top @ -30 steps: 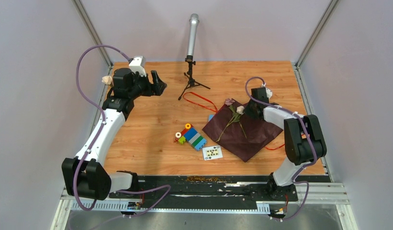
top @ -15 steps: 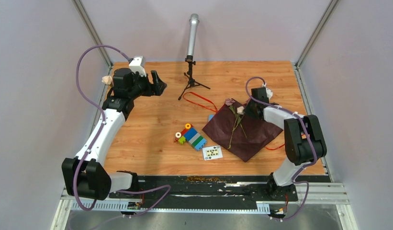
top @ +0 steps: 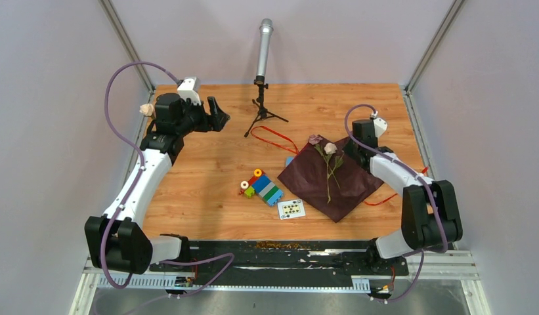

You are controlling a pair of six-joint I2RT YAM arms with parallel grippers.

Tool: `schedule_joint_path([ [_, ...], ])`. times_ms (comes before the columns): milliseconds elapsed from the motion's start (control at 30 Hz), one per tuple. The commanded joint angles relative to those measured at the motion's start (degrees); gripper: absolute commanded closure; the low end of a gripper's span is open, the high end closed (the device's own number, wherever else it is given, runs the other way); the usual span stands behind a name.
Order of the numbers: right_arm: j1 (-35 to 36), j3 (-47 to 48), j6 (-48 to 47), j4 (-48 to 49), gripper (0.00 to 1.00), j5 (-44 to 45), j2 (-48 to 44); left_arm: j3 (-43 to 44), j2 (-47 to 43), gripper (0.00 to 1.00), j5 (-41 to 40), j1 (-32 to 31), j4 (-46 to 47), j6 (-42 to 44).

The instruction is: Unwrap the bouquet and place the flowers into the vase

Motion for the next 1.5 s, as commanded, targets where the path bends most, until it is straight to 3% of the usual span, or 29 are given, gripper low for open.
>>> schedule_joint_path([
  [0,-0.30,-2.60,-3.70,1.94,1.00,6.47,-5.44,0.39,-1.55,0.12,0.65,-0.57,1.45,-0.01],
  [300,2.28,-8.95,-18.51,11.73,1.00,15.32,-20.38,0.60,-1.26,0.12,0.63,-2.20,1.23,0.40],
  [500,2.28,-13.82,-22.51,19.27,1.00,13.93,-26.94,0.57,-1.04,0.12,0.67,-3.51,1.24,0.85],
  [700,5.10,-17.89,-22.82,29.12,1.00,13.41,-28.76,0.47,-0.51,0.12,0.76,-4.99,1.31,1.29],
  [867,7.88,-17.56,-22.68,32.91,1.00,15.34,-21.35,-0.50,-0.17,0.12,4.19,-7.26,4.08,-0.18],
  [1133,15.20,-14.36,-17.65,26.42,1.00,20.84,-15.78,-2.26,2.96,0.12,9.41,-18.13,10.38,-8.35],
  [1333,16.38,-14.41,-12.25,23.18,1.00,22.35,-16.31,-9.16,7.29,0.12,7.54,-31.00,25.71,-20.08],
  [1467,16.60,-14.43,-10.71,21.81,1.00,23.31,-17.49,-12.45,13.44,0.12,6.51,-35.63,36.34,-29.37],
])
